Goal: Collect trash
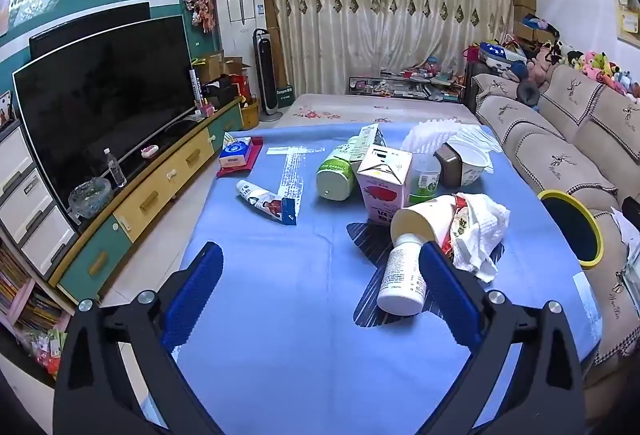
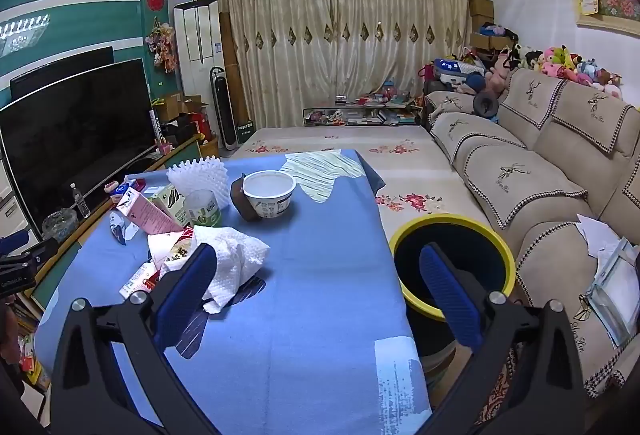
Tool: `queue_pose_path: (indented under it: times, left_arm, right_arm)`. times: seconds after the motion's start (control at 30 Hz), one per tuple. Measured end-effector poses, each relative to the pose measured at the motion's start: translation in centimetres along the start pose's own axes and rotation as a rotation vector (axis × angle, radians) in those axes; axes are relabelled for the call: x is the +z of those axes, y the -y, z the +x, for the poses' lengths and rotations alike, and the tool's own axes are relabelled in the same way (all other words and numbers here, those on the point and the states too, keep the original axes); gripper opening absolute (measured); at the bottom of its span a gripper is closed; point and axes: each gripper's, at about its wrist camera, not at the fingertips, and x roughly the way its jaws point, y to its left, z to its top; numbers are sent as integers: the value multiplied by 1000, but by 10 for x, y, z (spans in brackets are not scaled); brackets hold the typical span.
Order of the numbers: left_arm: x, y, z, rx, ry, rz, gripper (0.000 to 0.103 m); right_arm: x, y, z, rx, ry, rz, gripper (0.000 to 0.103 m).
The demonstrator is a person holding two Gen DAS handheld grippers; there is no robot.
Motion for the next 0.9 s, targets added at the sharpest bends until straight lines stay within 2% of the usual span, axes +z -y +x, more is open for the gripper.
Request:
queue_pose_path:
  times: [0.9]
  left_arm:
    - [1, 3, 0, -12, -3, 14, 98]
  right_arm:
    - [0, 1, 0, 2, -3, 5, 97]
